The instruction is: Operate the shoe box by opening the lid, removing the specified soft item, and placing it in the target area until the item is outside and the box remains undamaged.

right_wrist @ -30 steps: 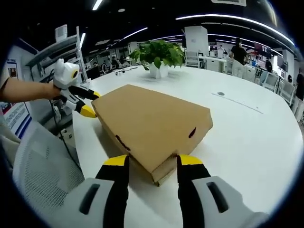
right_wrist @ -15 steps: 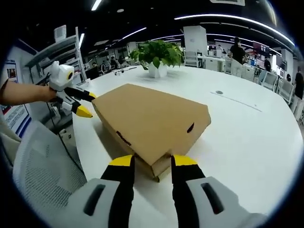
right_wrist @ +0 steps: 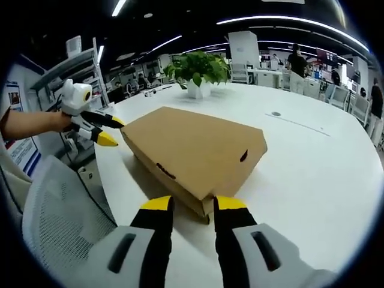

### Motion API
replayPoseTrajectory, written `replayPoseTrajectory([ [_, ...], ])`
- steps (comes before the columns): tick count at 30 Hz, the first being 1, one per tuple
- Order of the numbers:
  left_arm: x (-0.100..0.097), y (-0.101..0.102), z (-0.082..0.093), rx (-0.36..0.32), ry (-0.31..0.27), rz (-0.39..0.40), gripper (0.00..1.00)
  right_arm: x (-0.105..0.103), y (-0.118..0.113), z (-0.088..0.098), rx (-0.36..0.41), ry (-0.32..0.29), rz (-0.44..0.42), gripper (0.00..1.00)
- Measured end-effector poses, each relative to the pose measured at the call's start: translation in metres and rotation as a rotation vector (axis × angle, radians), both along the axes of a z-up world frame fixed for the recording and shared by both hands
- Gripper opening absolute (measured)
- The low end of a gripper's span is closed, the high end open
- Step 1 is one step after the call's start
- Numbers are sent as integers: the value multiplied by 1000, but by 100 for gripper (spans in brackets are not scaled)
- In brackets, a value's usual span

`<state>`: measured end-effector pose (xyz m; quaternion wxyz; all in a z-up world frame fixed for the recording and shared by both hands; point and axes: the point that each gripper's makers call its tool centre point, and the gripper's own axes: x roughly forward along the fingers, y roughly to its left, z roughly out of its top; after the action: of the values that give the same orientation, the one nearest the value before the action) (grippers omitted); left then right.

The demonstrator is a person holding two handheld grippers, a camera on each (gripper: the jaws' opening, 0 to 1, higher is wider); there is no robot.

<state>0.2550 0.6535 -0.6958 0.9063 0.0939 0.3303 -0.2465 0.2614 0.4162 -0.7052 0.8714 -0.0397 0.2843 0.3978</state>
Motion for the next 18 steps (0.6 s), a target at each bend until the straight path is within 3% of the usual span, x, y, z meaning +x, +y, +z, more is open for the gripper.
replayPoseTrajectory([
  [9,1,0,17,-3,-31,-3,50,0,-1,21,20,-26,9,24],
  [18,8,1,48,0,-85,-13,50,4,-1,55,57,-86,29,26],
])
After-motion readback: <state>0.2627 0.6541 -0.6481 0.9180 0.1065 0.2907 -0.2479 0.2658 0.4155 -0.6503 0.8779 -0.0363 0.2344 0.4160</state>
